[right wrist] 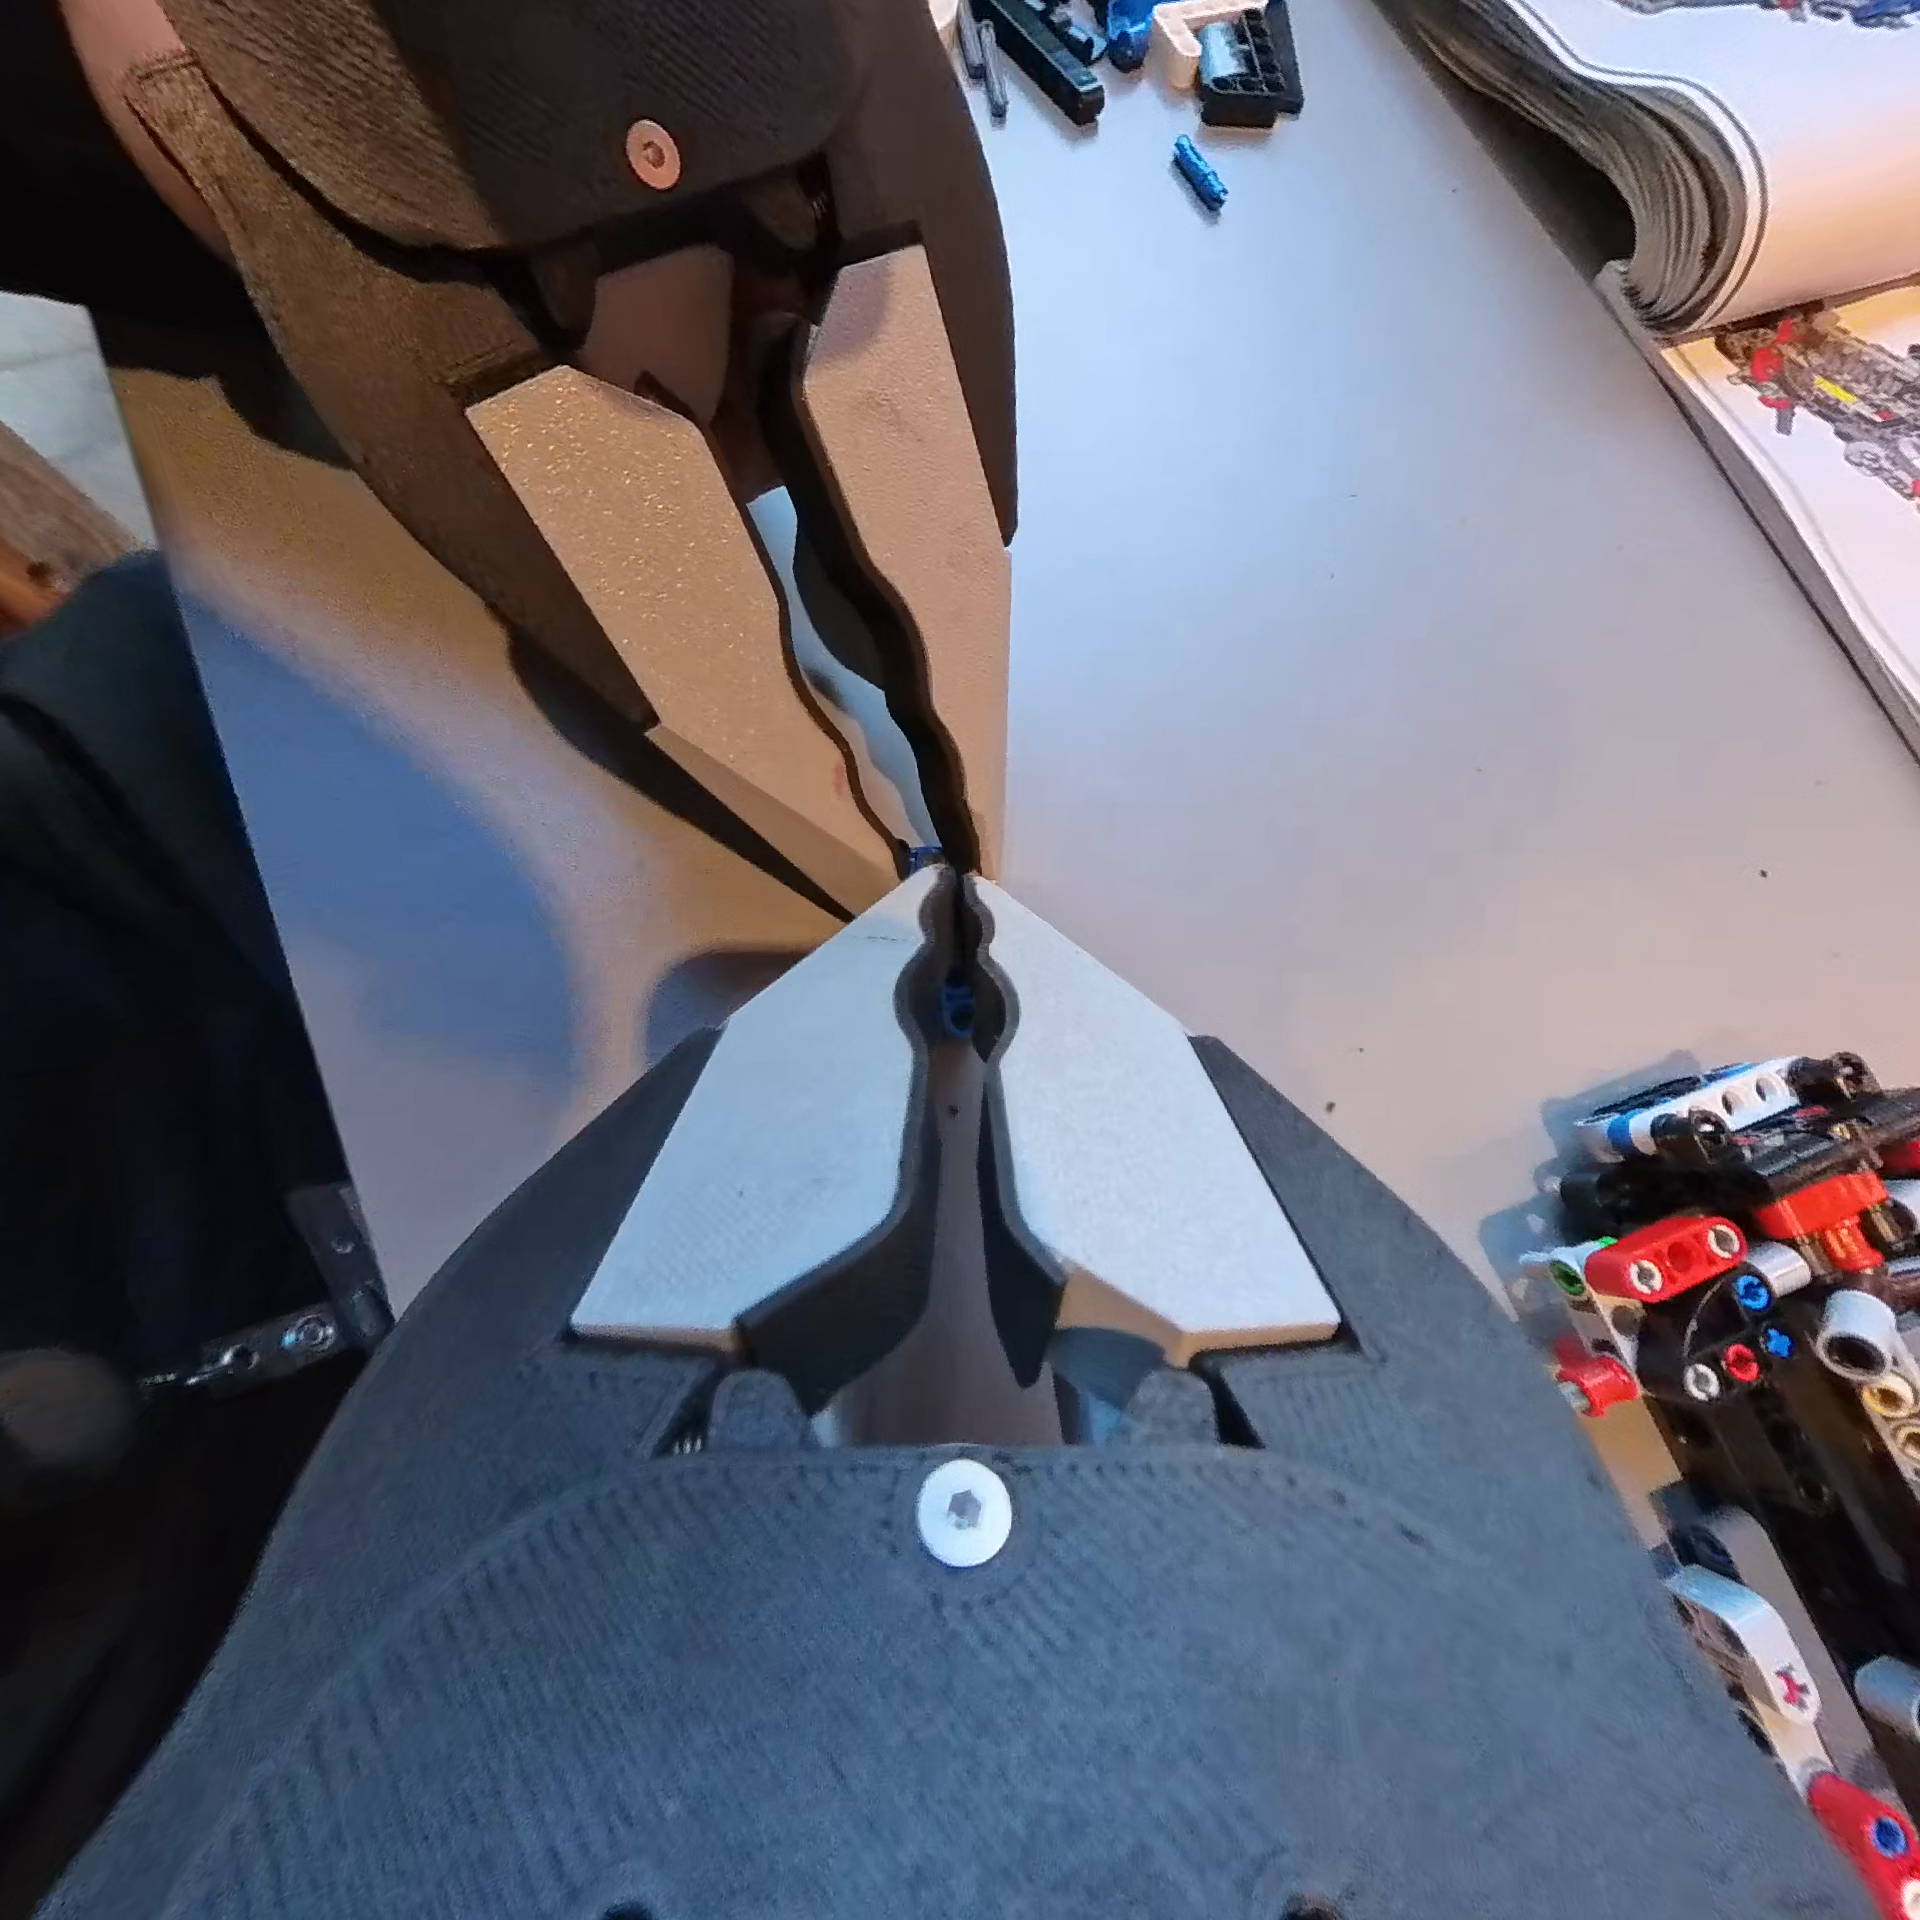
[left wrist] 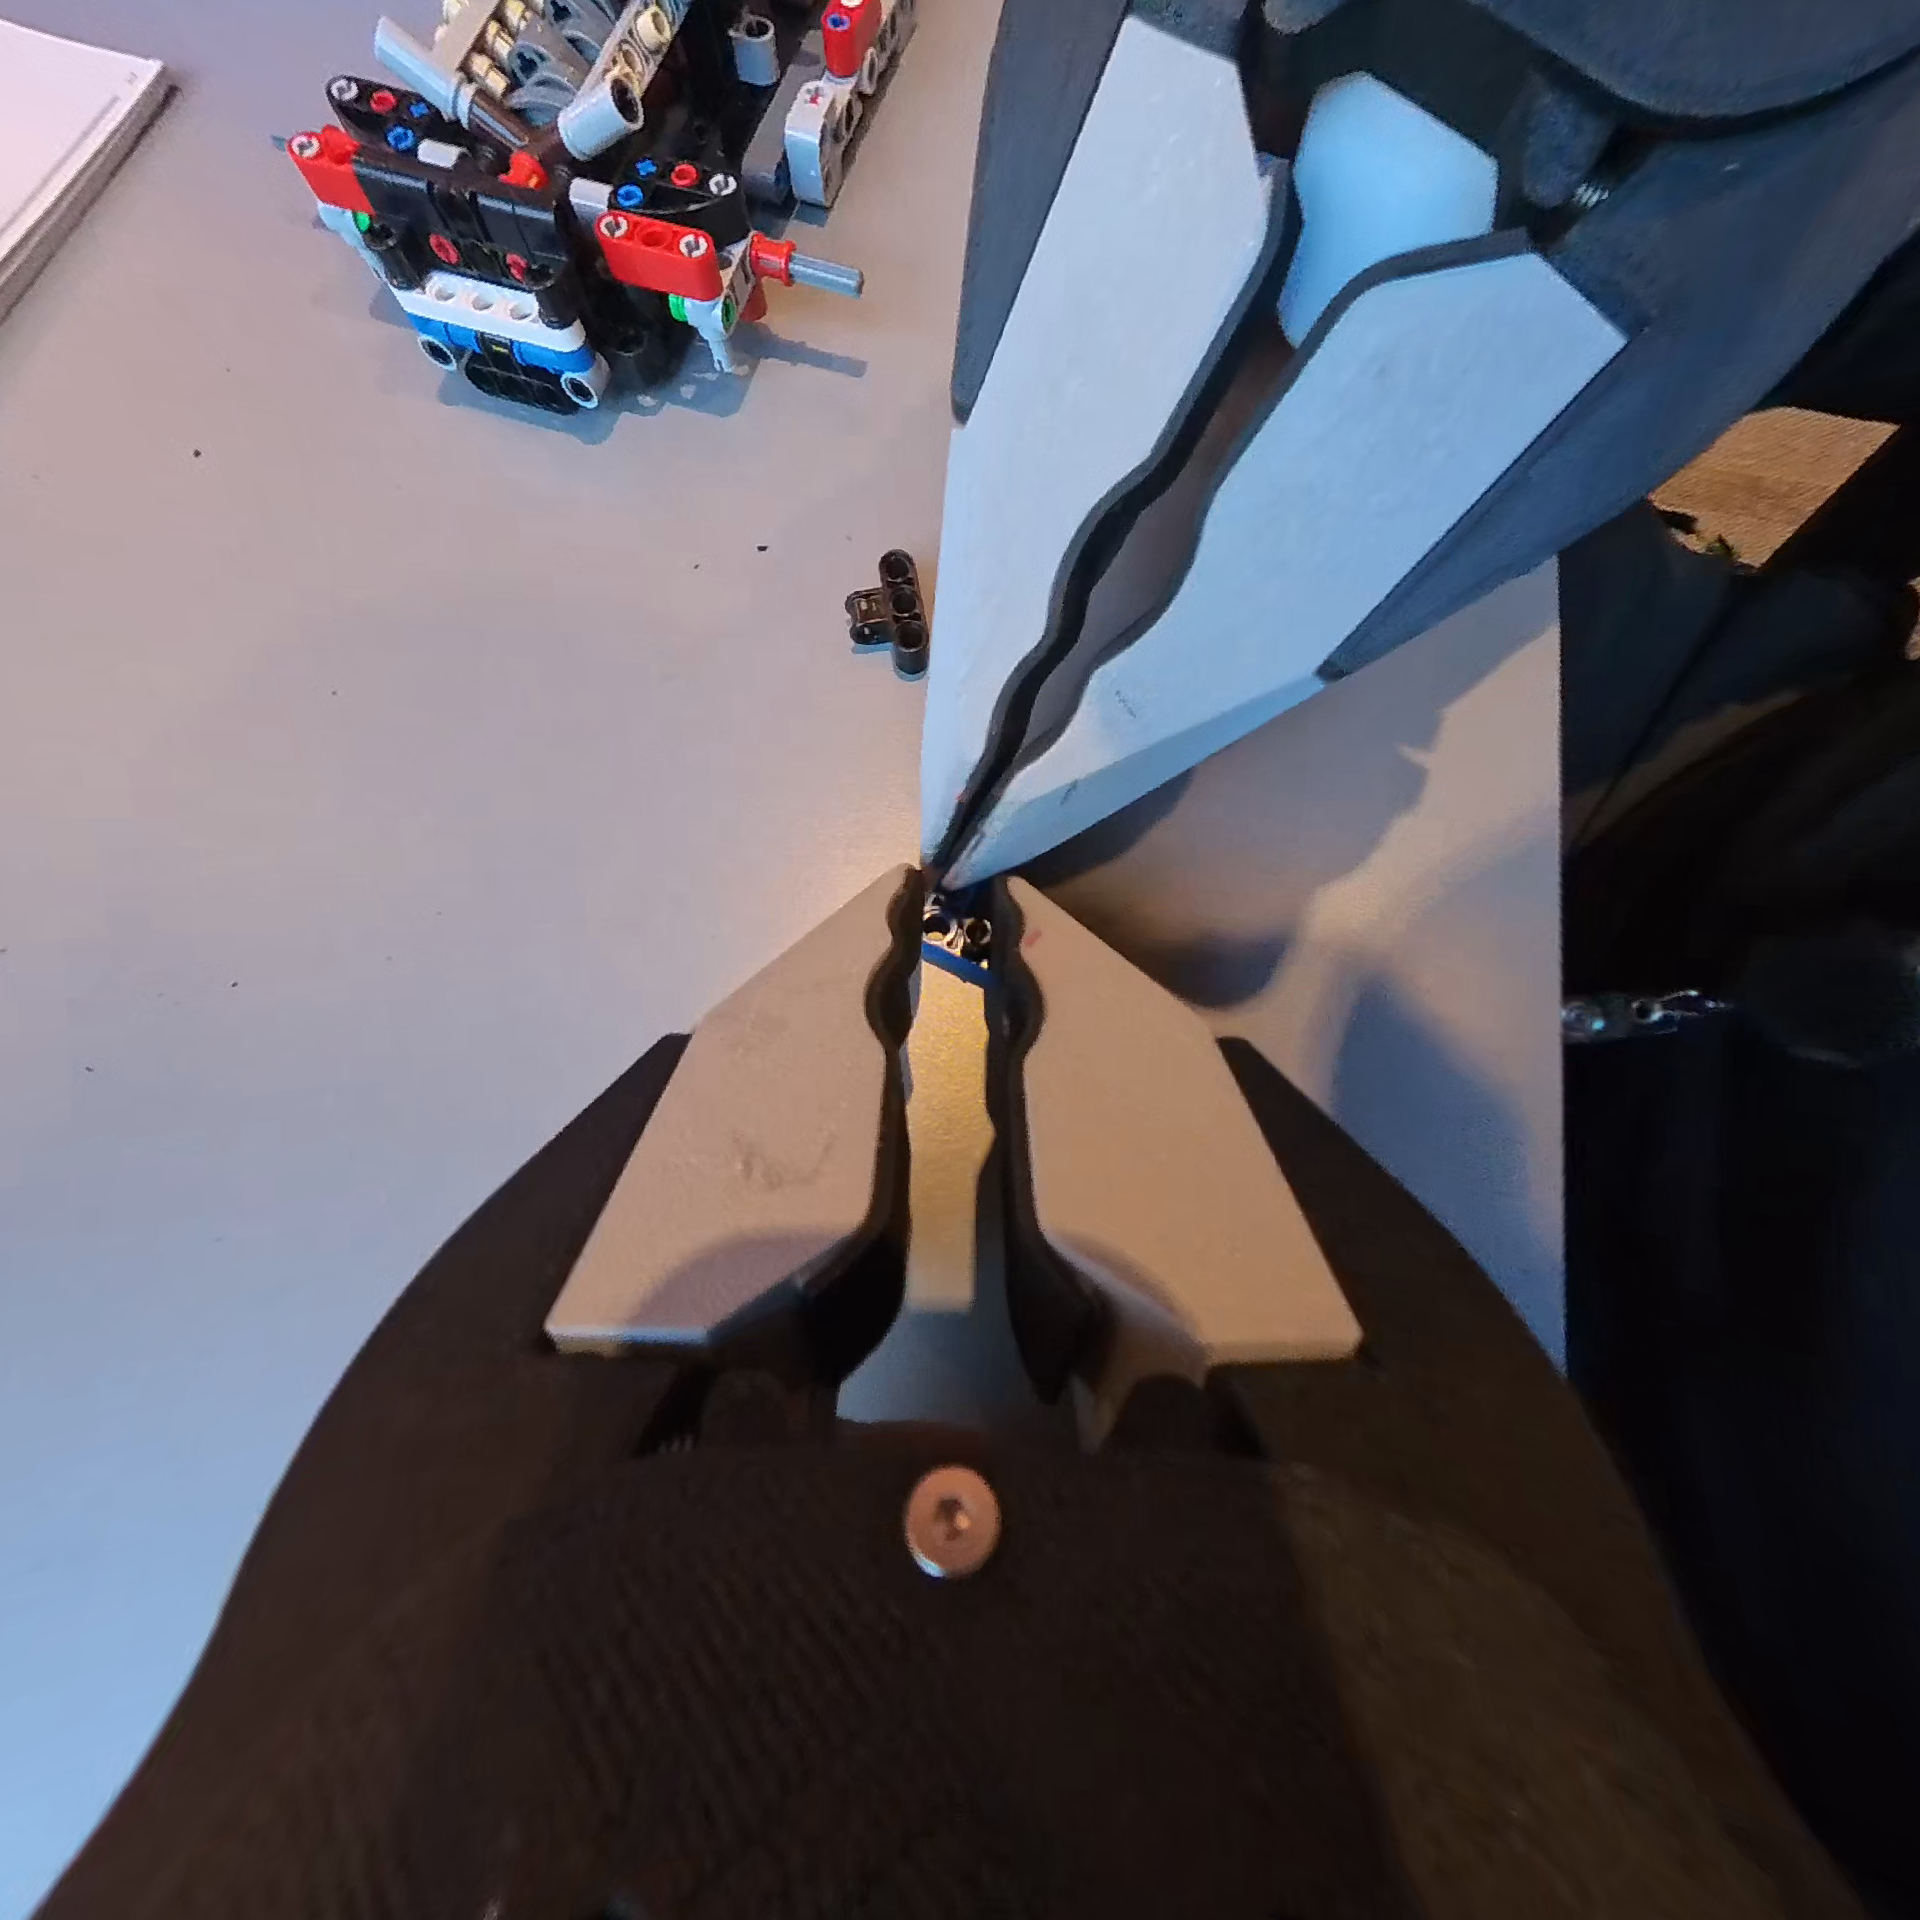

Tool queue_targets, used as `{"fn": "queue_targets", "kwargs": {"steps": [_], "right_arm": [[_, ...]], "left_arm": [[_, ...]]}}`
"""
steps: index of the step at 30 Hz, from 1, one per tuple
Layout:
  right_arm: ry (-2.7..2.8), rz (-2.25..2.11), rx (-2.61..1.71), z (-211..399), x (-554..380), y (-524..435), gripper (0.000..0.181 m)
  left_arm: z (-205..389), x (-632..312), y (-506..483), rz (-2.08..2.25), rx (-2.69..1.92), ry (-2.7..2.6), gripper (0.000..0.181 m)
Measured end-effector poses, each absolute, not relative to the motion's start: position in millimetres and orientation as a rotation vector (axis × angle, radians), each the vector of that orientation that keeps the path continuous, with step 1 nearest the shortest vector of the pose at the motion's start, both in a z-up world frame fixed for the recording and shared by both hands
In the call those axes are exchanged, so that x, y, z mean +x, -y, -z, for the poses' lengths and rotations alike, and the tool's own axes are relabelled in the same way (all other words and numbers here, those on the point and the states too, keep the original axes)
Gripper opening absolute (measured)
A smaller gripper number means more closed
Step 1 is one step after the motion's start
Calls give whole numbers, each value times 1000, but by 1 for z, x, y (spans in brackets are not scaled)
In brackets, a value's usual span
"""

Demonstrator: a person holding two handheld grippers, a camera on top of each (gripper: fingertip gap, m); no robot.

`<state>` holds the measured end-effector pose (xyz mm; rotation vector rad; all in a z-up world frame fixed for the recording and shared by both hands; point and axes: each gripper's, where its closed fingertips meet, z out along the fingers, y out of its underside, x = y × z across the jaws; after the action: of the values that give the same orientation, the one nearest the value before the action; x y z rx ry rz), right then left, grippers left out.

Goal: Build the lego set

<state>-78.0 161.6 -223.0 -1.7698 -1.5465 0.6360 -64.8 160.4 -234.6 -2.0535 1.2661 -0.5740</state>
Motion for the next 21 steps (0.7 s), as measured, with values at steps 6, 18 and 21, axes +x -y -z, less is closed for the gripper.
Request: {"fn": "queue_targets", "kwargs": {"steps": [6,18,21], "right_arm": [[1697,-709,-1681,224,-81,-157,0],[1993,-781,-1472,223,-79,-149,0],[1811,-758,-1539,215,-66,-155,0]], "left_arm": [[235,-66,-156,642,-2035,-1326,10],[234,-65,-150,634,-1999,-1377,10],[234,-65,-151,585,-2007,-1340,10]]}}
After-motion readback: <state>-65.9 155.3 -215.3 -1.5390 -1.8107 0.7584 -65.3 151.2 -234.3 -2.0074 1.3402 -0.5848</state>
